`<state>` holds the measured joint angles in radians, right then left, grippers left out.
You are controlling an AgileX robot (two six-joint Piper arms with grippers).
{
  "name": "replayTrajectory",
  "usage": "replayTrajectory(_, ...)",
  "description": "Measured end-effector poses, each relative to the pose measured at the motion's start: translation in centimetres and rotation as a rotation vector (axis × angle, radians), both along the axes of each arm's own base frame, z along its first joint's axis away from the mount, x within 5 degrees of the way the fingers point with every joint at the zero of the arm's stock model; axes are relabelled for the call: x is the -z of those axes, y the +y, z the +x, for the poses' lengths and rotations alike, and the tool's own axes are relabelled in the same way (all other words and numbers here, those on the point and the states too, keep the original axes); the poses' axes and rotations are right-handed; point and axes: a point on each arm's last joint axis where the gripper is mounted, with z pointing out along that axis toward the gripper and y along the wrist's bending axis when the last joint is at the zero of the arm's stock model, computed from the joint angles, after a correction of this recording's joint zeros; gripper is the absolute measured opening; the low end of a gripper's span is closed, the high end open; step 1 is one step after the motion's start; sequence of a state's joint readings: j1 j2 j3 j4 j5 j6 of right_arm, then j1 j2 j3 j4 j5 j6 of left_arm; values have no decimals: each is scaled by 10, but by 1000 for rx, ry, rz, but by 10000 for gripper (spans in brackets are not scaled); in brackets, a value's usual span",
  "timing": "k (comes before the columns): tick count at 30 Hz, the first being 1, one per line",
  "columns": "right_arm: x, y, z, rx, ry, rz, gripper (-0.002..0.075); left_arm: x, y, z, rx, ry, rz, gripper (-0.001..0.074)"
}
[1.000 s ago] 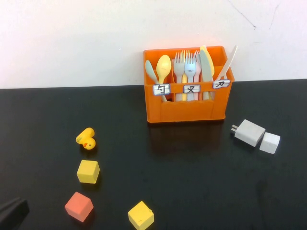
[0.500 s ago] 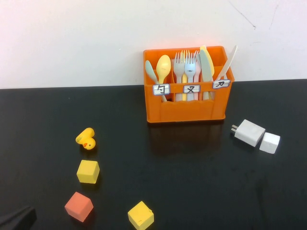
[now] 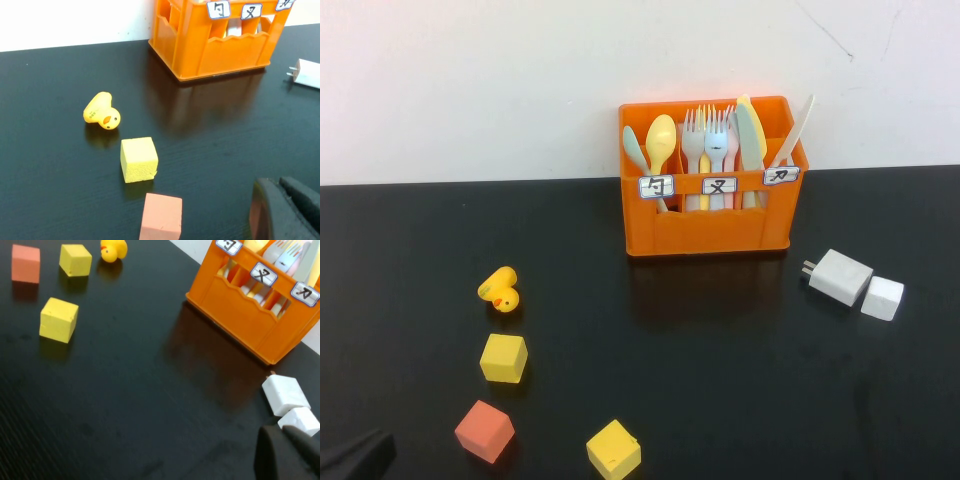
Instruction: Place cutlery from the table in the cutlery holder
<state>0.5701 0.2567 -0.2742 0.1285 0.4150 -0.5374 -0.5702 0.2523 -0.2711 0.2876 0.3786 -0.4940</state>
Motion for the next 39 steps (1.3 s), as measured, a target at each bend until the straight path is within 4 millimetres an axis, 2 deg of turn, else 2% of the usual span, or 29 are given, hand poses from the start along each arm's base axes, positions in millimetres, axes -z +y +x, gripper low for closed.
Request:
replayTrajectory(8,0,0,0,0,4,2,-2,2,0,0,-4,1,3,-1)
replayTrajectory(14,0,0,0,0,5,1,-2,6,11,-6,-111,-51,-12,-1)
replayTrajectory(20,2,0,-1,-3,21,-10,-2,25,22,-10,-314,-173,-87,-1)
replayTrajectory(27,2,0,-1,-3,26,-11,-2,70,27,-10,-470,-63,-178,-1)
replayTrajectory(30,2,0,-1,-3,26,-11,-2,76,27,-11,-478,14,-182,-1)
replayTrajectory(39,2,0,-1,-3,26,-11,-2,77,25,-11,-444,14,-153,-1)
